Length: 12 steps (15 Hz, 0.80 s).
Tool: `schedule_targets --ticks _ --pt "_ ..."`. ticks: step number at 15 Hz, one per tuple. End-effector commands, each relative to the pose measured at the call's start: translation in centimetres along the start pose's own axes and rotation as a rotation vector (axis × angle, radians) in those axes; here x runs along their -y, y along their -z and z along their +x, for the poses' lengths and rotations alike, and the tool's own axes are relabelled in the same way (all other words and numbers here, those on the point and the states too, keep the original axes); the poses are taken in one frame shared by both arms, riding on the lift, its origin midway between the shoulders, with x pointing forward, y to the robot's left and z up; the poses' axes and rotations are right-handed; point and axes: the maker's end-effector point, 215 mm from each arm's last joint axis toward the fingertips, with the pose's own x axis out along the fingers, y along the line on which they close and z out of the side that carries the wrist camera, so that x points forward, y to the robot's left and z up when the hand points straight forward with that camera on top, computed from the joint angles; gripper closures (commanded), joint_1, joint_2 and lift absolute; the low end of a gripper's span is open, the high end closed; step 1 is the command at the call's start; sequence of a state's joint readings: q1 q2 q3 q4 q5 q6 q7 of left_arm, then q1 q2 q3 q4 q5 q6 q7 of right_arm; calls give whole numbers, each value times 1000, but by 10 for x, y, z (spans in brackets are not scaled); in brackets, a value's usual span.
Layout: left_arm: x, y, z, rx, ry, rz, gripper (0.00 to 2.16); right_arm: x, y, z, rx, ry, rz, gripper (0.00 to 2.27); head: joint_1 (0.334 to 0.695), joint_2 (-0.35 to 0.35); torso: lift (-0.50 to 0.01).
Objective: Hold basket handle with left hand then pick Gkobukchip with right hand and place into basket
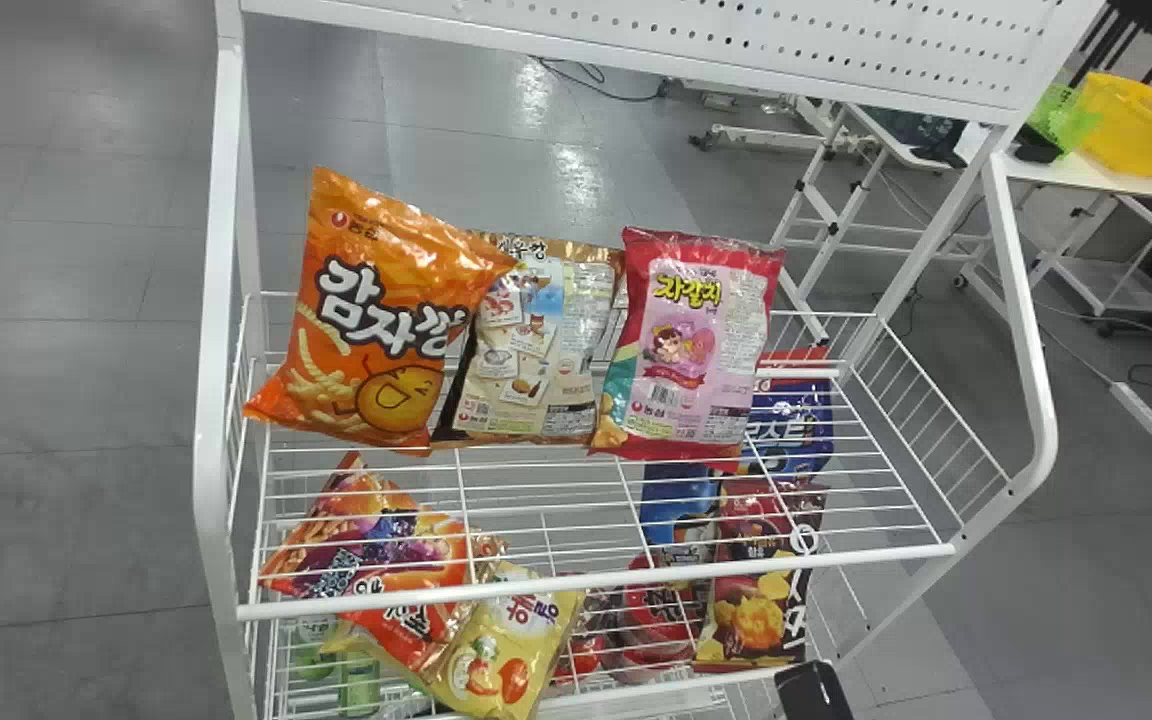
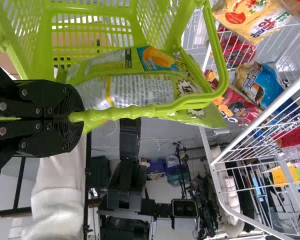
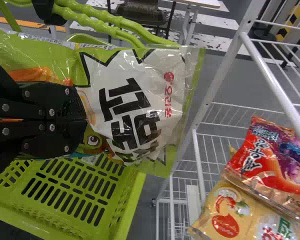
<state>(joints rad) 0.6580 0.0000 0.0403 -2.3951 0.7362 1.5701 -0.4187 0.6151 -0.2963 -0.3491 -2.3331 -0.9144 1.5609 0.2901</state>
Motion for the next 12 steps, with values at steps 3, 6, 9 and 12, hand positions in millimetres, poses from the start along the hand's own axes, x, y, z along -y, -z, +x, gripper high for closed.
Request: schedule_targets --ticks 3,6,9,12 --pt "4 1 3 -4 9 4 1717 12 35 24 -105 30 23 1956 695 -350 -32" --pt "5 1 3 -6 10 4 1717 26 65 46 -197 68 32 1956 695 -350 -32" --pt "5 -1 3 -4 10 9 1717 38 90 67 -282 89 50 1956 695 -350 -32" --pt "6 -1 4 -6 12 11 1717 55 52 98 -151 94 19 1953 695 -350 -32"
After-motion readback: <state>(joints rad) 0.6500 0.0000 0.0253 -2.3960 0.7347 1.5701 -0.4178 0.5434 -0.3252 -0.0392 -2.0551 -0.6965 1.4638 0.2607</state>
